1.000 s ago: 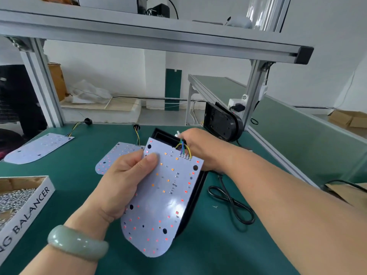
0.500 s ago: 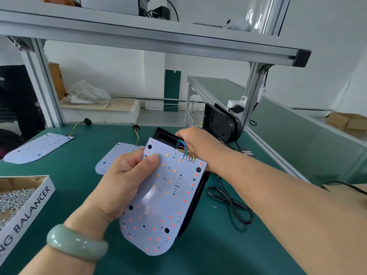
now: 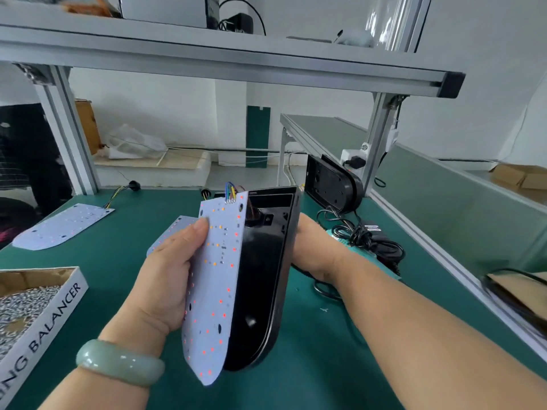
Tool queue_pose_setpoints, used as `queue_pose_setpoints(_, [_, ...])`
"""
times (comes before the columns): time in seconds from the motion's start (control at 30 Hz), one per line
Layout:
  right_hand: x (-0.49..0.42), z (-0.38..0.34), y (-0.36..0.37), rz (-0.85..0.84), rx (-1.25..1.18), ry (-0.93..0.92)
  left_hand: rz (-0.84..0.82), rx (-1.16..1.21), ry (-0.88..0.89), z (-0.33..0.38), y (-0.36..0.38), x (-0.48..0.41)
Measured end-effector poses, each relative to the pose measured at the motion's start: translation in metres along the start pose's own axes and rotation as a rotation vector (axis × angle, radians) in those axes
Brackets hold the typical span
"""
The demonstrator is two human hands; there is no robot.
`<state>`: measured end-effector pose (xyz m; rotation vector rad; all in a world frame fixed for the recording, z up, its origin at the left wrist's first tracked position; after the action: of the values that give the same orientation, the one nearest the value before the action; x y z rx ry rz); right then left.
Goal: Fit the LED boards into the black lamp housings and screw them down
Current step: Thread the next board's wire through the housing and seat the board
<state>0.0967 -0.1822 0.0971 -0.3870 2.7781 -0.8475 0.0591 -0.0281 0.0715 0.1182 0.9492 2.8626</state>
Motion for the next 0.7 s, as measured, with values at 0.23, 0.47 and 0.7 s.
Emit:
queue_pose_setpoints(0.23, [-0.015,-0.022,-0.005,0.154,0.687,-0.082,0.021,-0.019,0.083,0.008,0.0,0.002])
queue_pose_setpoints(0.47, [-0.012,-0.01,-0.012,0.246,0.486,0.051,-0.059,-0.174,0.173,0.014,0.006,0.006])
queue_pose_setpoints(0.7, [-0.004,-0.013,-0.04,0.194,-0.237,-0.007,-0.103,-0.219,0.139,0.013,0.001,0.003])
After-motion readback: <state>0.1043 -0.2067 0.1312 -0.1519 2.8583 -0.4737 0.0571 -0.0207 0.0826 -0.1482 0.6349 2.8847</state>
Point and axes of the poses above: each hand's wrist, its own x-axis away from the middle knuckle, its own y-axis out of the palm, z = x × y, the point moved 7 cm from there along -x, towards the middle knuckle, and after that the axes turned 9 degrees about x, right-handed, at the moved point
